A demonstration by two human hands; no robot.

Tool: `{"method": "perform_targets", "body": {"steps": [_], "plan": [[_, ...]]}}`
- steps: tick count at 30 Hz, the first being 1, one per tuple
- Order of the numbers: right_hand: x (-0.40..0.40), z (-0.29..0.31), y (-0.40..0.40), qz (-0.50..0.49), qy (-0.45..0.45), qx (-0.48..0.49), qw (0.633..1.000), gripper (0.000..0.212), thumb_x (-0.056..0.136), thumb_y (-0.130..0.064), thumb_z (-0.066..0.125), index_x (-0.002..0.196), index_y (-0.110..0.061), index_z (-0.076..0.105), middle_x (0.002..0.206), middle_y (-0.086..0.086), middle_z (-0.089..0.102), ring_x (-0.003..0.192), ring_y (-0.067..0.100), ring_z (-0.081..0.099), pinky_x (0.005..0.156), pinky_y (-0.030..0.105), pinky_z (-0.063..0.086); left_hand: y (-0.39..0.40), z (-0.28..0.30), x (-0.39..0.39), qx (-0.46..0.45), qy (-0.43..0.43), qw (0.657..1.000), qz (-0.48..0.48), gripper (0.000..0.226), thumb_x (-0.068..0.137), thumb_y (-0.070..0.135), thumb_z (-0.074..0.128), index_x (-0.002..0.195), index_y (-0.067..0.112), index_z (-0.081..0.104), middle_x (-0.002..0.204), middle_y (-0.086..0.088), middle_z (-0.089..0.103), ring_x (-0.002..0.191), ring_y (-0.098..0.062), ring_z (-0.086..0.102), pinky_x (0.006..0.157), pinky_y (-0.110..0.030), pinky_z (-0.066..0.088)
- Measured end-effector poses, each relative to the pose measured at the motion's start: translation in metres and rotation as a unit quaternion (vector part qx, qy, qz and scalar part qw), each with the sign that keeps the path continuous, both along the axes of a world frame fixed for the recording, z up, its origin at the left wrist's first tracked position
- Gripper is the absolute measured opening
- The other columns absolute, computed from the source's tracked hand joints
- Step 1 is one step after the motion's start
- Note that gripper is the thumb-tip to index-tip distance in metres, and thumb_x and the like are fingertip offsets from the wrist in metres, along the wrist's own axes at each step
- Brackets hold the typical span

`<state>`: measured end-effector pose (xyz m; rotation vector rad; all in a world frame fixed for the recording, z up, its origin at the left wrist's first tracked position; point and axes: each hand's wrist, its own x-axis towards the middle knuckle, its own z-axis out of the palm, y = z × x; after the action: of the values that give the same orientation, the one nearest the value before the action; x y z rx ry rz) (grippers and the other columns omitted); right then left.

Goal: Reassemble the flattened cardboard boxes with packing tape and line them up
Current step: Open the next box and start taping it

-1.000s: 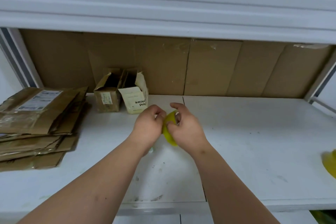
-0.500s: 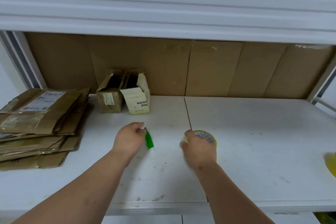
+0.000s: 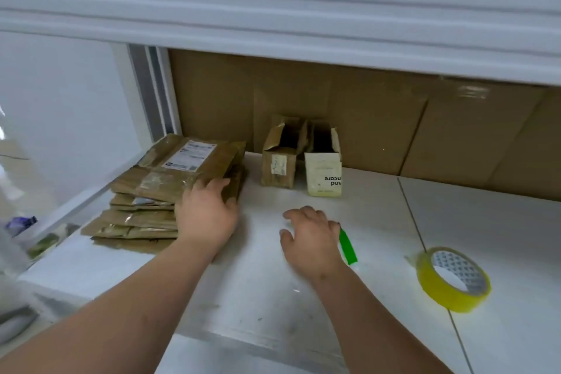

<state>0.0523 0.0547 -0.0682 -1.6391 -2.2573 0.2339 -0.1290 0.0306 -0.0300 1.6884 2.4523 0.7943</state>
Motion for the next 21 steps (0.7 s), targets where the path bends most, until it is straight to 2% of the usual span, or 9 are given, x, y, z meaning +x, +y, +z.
{"method": "perform_targets", "body": {"steps": [2,4,6,8,10,13,15,18,21], "plan": [[-0.027,-0.001,0.004,0.021,-0.007,0.001,1.0,0.043,0.098,-0.035,0.045,0.141,-0.03,0.045,0.146,-0.004,0.043,0.133,0.02,0.036,0.106,0.04,0.026,-0.001,0.003,-0.029,-0.05,0.047,0.998,0.014,0.052,0.095,0.032,0.051,0.146,0.035,0.04,0.145,-0.009,0.044,0.134,-0.033,0.039,0.112,-0.05,0.029],[-0.051,0.0,0.01,0.046,-0.027,0.008,0.999,0.049,0.098,-0.036,0.046,0.146,-0.03,0.038,0.156,-0.004,0.031,0.143,0.02,0.024,0.112,0.043,0.02,0.001,0.0,-0.056,-0.081,0.085,0.993,0.003,0.064,0.091,0.028,0.052,0.151,0.036,0.03,0.156,-0.006,0.032,0.146,-0.031,0.023,0.119,-0.053,0.013],[-0.073,0.0,0.015,0.062,-0.055,0.026,0.996,0.056,0.096,-0.037,0.048,0.149,-0.031,0.032,0.163,-0.004,0.016,0.15,0.02,0.009,0.117,0.051,0.011,0.004,-0.003,-0.078,-0.11,0.132,0.985,-0.03,0.075,0.087,0.031,0.054,0.153,0.039,0.02,0.163,-0.001,0.018,0.151,-0.028,0.007,0.12,-0.056,0.0],[-0.09,-0.001,0.02,0.069,-0.08,0.04,0.994,0.063,0.093,-0.037,0.051,0.151,-0.033,0.026,0.165,-0.004,0.006,0.152,0.022,-0.002,0.118,0.055,0.001,0.007,-0.006,-0.092,-0.134,0.174,0.973,-0.075,0.08,0.084,0.038,0.055,0.154,0.042,0.015,0.164,0.003,0.013,0.152,-0.025,0.003,0.117,-0.059,-0.007],[-0.101,-0.002,0.024,0.07,-0.099,0.038,0.992,0.07,0.091,-0.037,0.054,0.153,-0.033,0.021,0.166,-0.004,0.0,0.152,0.023,-0.01,0.118,0.057,-0.005,0.011,-0.009,-0.102,-0.136,0.197,0.965,-0.11,0.075,0.087,0.039,0.051,0.153,0.042,0.016,0.164,0.005,0.017,0.152,-0.023,0.008,0.119,-0.059,-0.005],[-0.11,-0.004,0.028,0.06,-0.104,0.025,0.992,0.071,0.09,-0.037,0.054,0.153,-0.032,0.02,0.166,-0.003,0.0,0.151,0.023,-0.012,0.117,0.057,-0.008,0.015,-0.013,-0.115,-0.118,0.195,0.963,-0.143,0.062,0.094,0.035,0.042,0.153,0.043,0.022,0.163,0.006,0.022,0.151,-0.021,0.014,0.121,-0.055,0.009],[-0.115,-0.006,0.029,0.053,-0.093,0.02,0.994,0.069,0.09,-0.036,0.054,0.152,-0.032,0.022,0.165,-0.003,0.003,0.152,0.023,-0.009,0.117,0.057,-0.007,0.017,-0.014,-0.12,-0.104,0.199,0.962,-0.156,0.058,0.097,0.034,0.039,0.153,0.043,0.023,0.162,0.006,0.025,0.15,-0.021,0.017,0.121,-0.053,0.014],[-0.12,-0.008,0.029,0.055,-0.073,0.014,0.996,0.062,0.09,-0.035,0.053,0.147,-0.032,0.028,0.164,-0.005,0.011,0.152,0.023,-0.002,0.118,0.057,-0.004,0.017,-0.011,-0.124,-0.074,0.195,0.966,-0.153,0.057,0.099,0.029,0.037,0.153,0.042,0.025,0.161,0.005,0.027,0.15,-0.021,0.019,0.121,-0.051,0.014],[-0.12,-0.01,0.028,0.059,-0.063,0.006,0.996,0.061,0.092,-0.036,0.052,0.147,-0.034,0.027,0.162,-0.007,0.018,0.151,0.024,0.007,0.118,0.057,-0.001,0.014,0.0,-0.127,0.024,0.167,0.979,-0.119,0.056,0.098,0.018,0.039,0.149,0.039,0.035,0.156,0.004,0.04,0.146,-0.023,0.03,0.122,-0.05,0.013]]}}
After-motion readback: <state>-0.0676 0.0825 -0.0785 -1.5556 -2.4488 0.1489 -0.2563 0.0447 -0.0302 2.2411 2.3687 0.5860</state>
